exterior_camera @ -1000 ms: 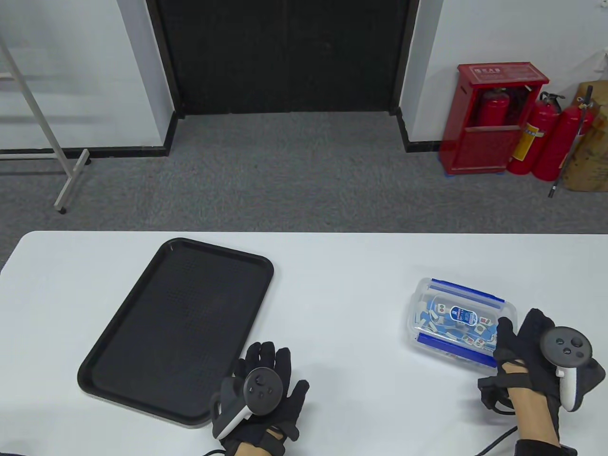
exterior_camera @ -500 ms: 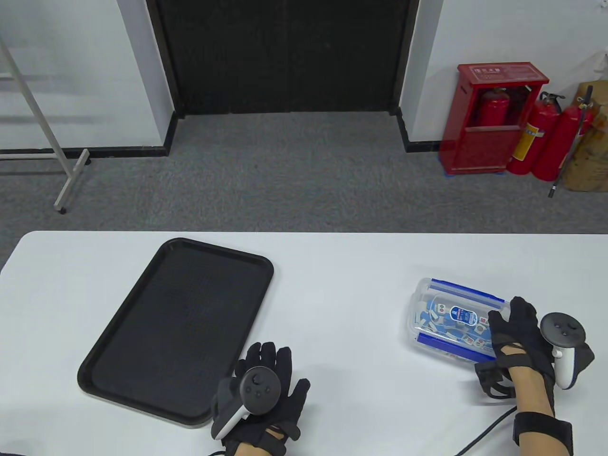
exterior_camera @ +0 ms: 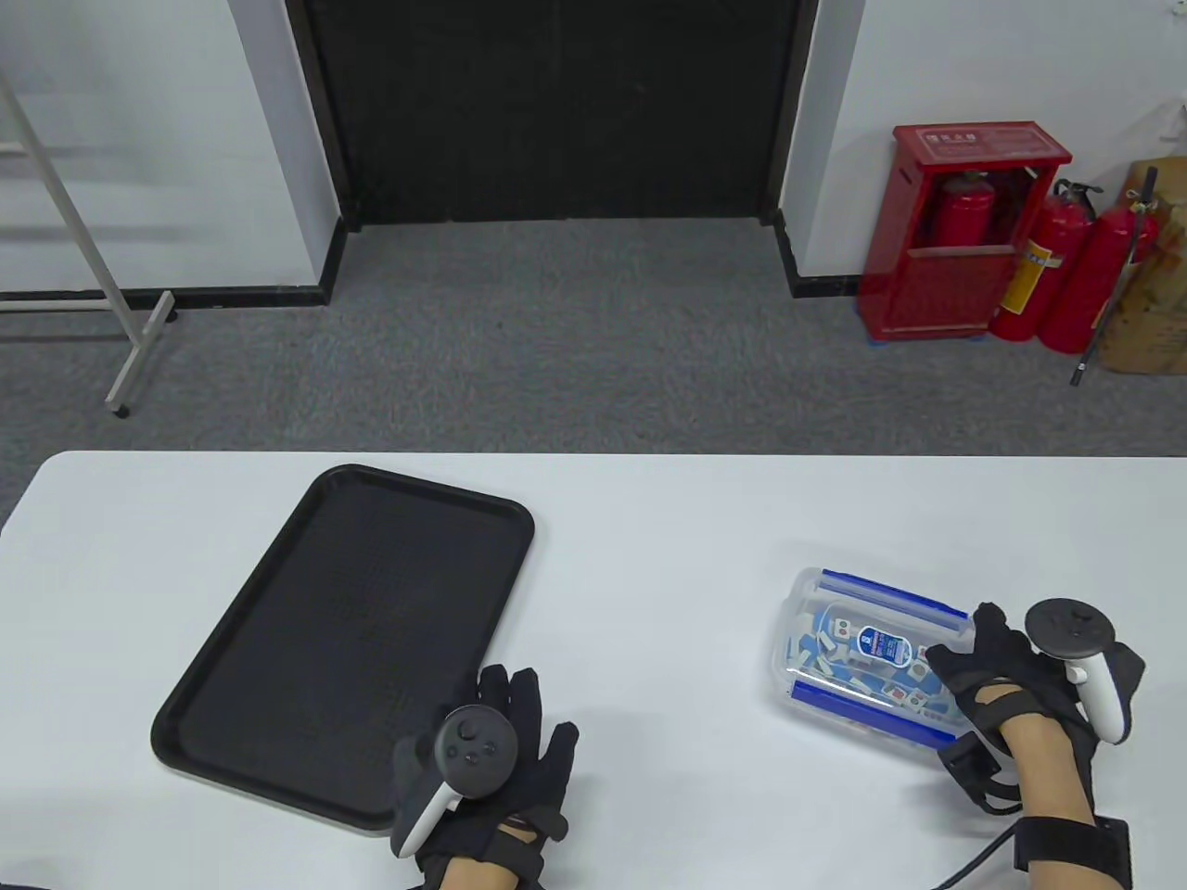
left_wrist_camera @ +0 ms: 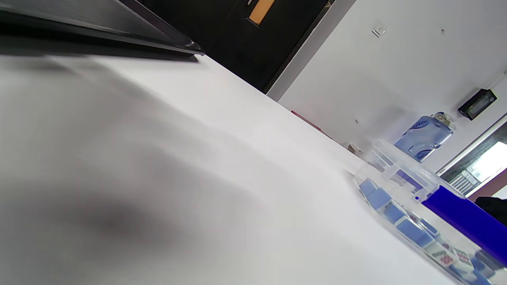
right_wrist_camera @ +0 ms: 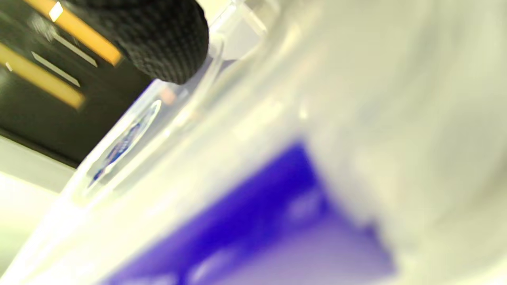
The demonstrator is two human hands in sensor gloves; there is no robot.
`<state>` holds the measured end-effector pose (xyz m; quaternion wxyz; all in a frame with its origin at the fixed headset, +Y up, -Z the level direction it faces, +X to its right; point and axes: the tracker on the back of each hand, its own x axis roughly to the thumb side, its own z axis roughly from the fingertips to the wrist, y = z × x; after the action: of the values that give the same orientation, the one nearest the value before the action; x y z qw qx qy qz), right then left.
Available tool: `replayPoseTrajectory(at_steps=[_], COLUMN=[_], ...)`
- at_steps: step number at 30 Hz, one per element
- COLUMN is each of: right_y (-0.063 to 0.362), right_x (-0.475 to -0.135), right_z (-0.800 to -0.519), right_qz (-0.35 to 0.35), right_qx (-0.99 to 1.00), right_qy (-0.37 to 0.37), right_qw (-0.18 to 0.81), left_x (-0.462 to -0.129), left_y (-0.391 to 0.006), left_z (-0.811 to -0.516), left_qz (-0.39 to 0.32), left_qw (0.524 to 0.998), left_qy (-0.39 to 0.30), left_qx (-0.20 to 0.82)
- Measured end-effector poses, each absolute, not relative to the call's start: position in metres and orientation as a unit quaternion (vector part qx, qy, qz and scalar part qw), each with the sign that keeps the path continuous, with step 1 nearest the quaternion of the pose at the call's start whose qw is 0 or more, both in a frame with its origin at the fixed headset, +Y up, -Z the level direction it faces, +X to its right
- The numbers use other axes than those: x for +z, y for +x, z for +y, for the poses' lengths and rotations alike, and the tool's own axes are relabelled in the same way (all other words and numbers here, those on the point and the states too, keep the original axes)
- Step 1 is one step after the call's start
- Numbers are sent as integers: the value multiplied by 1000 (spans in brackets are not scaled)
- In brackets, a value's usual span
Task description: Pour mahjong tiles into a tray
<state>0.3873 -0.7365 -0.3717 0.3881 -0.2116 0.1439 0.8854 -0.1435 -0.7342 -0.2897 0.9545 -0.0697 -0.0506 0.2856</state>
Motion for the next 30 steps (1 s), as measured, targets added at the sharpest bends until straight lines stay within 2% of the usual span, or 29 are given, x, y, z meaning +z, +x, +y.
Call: replayPoseTrajectory(at_steps=[7, 17, 23, 30], right_y=[362, 302, 275, 244], right_x=[-365, -344, -332, -313], right_z=[-726, -715, -717, -720], right_qz=[188, 258, 266, 257], right_qx=[917, 943, 944, 950], right_qy=[-173, -160, -147, -122], right_qw=[307, 135, 124, 130], left_x=[-289, -287, -284, -280], left_y=[-143, -137, -133, -122], left_z=[-734, -735, -735, -736], left_qz=[-53, -62, -71, -86], left_qw=[954, 948, 944, 955], left_qy=[-75, -85, -95, -95], left_qx=[285, 301, 307, 266])
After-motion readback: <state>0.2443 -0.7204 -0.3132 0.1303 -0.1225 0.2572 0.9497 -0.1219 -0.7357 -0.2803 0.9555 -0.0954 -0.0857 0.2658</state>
